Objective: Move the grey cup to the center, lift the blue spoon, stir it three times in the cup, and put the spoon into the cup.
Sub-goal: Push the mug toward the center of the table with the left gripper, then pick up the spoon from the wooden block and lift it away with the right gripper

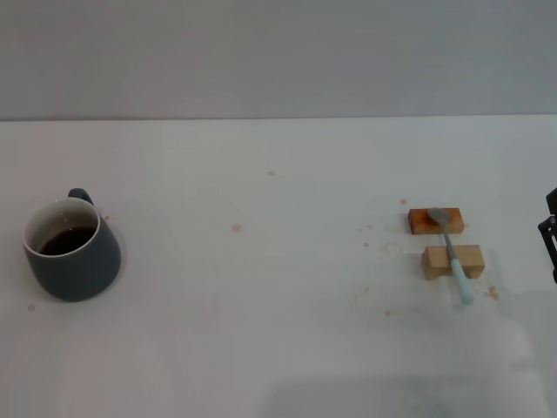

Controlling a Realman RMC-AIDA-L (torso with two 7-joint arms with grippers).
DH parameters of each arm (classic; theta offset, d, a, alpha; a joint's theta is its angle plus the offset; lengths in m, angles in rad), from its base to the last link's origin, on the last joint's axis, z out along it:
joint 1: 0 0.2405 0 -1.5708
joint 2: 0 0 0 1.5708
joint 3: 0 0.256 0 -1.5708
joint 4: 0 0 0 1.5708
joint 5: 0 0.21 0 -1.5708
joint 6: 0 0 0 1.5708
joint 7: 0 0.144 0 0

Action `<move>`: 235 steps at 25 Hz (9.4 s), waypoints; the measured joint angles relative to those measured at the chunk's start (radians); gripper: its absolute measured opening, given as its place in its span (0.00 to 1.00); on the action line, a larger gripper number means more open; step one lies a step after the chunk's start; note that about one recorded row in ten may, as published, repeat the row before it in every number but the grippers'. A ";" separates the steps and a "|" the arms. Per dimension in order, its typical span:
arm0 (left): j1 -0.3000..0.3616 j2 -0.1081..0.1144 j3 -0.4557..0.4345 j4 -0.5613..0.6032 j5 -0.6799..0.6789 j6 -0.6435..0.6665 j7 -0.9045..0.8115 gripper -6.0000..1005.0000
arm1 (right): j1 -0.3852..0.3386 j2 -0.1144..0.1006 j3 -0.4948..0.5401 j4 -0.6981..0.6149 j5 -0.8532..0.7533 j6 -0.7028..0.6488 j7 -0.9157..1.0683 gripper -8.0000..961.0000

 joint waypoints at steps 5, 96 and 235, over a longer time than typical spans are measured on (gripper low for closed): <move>0.001 0.000 0.000 0.000 0.000 0.000 0.001 0.00 | 0.000 0.000 0.000 0.000 0.000 0.000 0.000 0.78; -0.348 -0.001 0.230 -0.086 0.015 -0.444 0.312 0.00 | -0.001 -0.002 -0.003 0.012 -0.002 -0.020 0.000 0.78; -0.061 0.000 0.039 -0.063 0.014 -0.127 -0.004 0.00 | 0.012 0.002 -0.052 0.032 0.023 0.465 0.012 0.69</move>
